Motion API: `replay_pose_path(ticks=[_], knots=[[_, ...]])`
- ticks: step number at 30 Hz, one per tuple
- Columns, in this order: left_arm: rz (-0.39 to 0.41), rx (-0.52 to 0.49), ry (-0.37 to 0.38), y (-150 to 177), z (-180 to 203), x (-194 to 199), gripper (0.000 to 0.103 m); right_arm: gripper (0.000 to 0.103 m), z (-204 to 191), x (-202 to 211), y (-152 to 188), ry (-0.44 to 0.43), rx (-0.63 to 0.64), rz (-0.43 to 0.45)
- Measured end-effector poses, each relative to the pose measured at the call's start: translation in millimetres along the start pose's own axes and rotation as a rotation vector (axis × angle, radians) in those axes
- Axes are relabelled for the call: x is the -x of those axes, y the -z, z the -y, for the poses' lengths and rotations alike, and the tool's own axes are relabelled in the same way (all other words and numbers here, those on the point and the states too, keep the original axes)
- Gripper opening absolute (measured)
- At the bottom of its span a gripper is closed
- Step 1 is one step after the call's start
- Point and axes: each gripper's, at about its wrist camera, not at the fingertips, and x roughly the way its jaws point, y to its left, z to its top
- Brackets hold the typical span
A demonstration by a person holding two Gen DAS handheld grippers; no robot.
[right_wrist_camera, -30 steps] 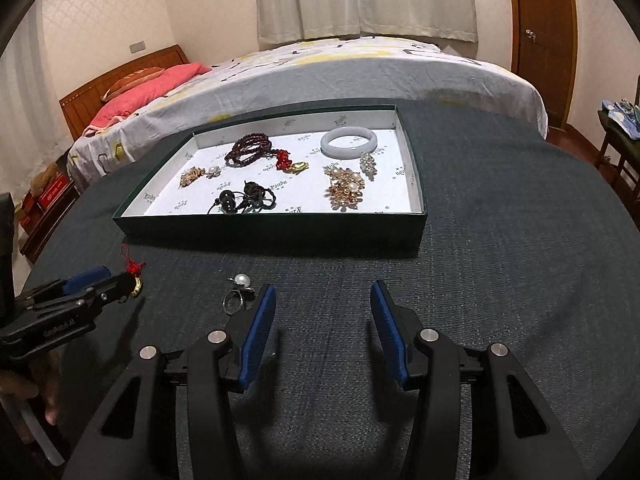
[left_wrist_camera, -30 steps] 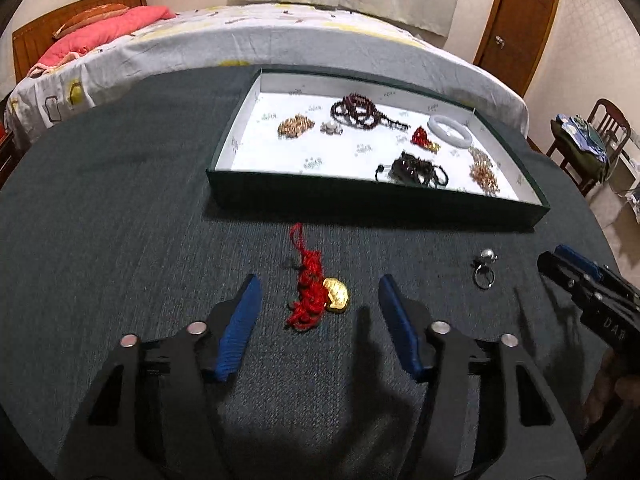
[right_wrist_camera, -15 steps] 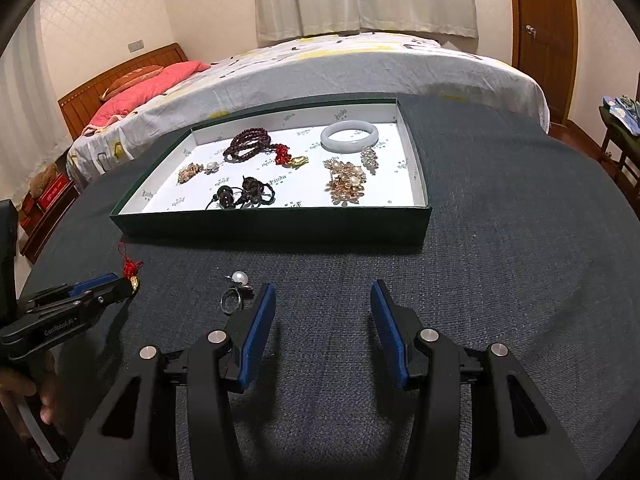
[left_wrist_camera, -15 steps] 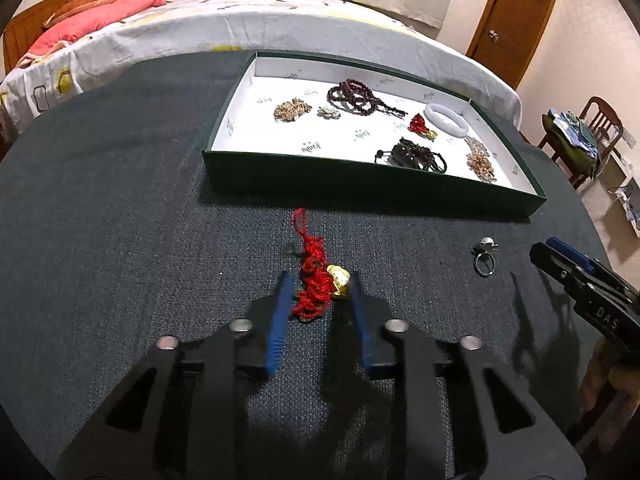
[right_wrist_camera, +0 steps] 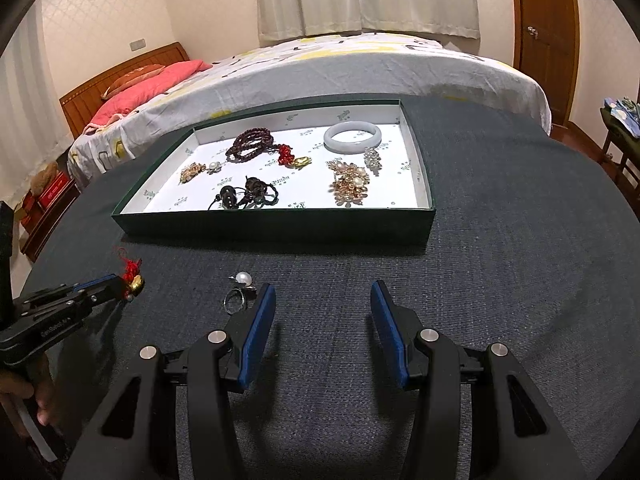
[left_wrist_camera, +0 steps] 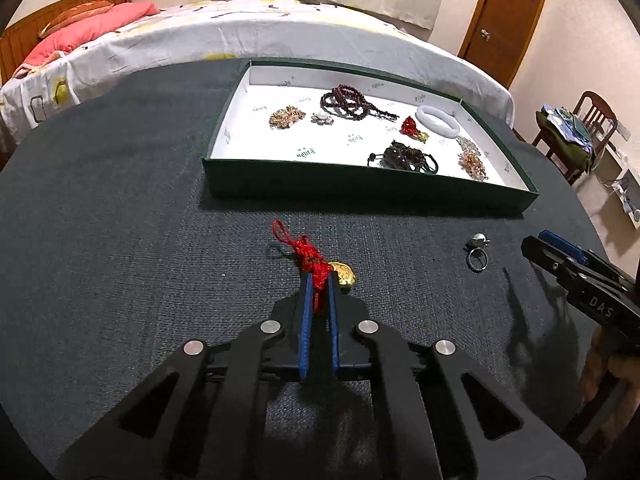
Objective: Organize jewelry
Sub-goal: 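Grasp the pearl silver ring with the right tool while the left tool holds the tassel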
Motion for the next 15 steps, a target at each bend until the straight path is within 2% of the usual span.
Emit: replay_pose_path(ticks=[4, 10, 13, 15], knots=[[0.004, 0.002, -0.010, -0.3, -4.2, 3.4, 0.007, 0.049, -3.9, -1.2, -1.1, -0.006, 0.010, -0.004], [-0.051, 0.060, 0.037, -1.9, -13.1, 0.0, 0.008, 0.049, -7.6, -2.6, -1.0, -0.011, 0.014, -0.008], [-0.043, 0.068, 0.029, -3.0, -13.5, 0.2, 0.019, 0.049, -8.2, -3.8, -0.7, -0.011, 0.016, -0.012], [-0.036, 0.060, 0.020, -5.2, -12.0, -0.2, 0.021, 0.049, -7.1, -4.4, -0.4, -0.012, 0.014, -0.013]])
